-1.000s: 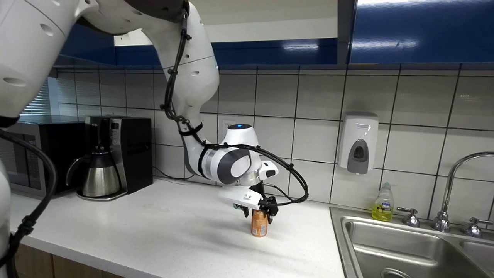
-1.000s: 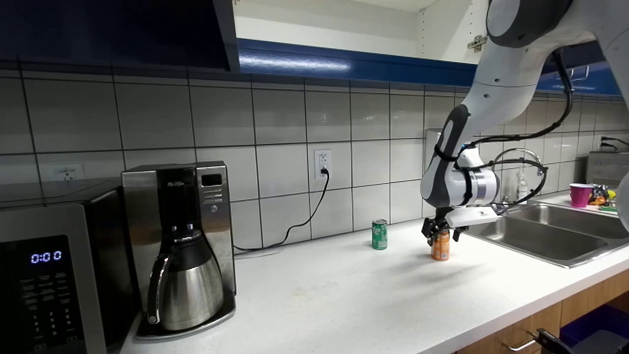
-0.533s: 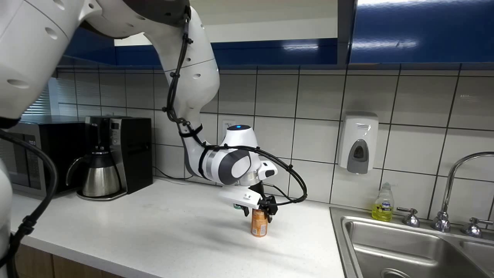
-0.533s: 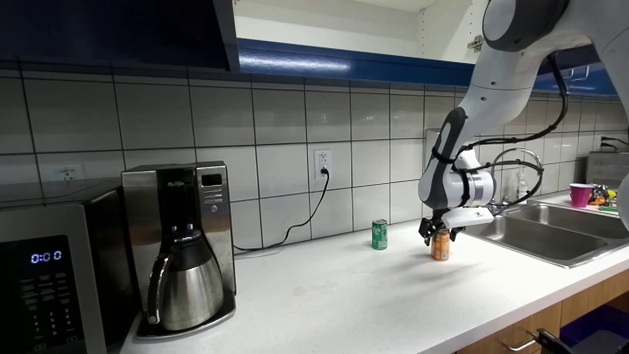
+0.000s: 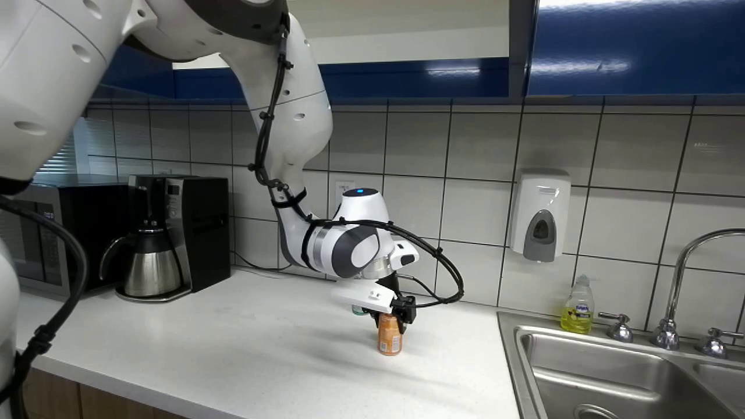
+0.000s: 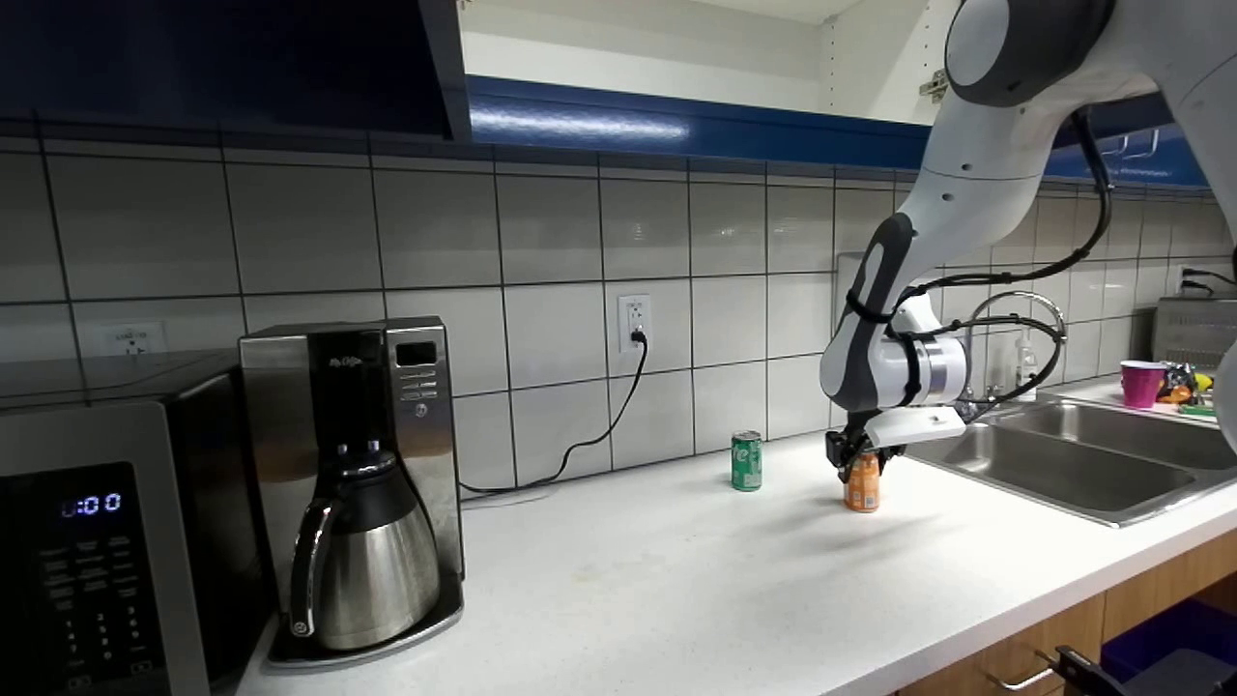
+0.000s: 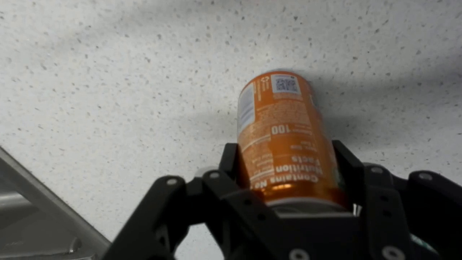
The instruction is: Put the orange soda can in the open shelf
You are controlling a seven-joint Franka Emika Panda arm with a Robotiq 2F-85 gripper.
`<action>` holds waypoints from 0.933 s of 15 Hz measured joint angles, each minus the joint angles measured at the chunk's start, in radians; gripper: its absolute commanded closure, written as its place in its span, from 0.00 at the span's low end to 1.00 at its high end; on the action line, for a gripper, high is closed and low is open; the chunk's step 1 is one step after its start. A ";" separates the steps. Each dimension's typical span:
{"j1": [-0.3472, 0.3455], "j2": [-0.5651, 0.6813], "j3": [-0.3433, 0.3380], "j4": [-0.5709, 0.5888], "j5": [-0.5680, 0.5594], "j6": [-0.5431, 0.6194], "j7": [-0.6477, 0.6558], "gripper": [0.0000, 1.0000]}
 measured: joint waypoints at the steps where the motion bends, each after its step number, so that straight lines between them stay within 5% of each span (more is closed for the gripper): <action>1: 0.000 0.000 0.000 0.001 0.000 0.000 0.001 0.61; 8: 0.018 -0.003 -0.002 0.004 -0.005 -0.009 0.018 0.61; 14: 0.102 -0.070 -0.052 -0.005 -0.057 -0.113 0.057 0.61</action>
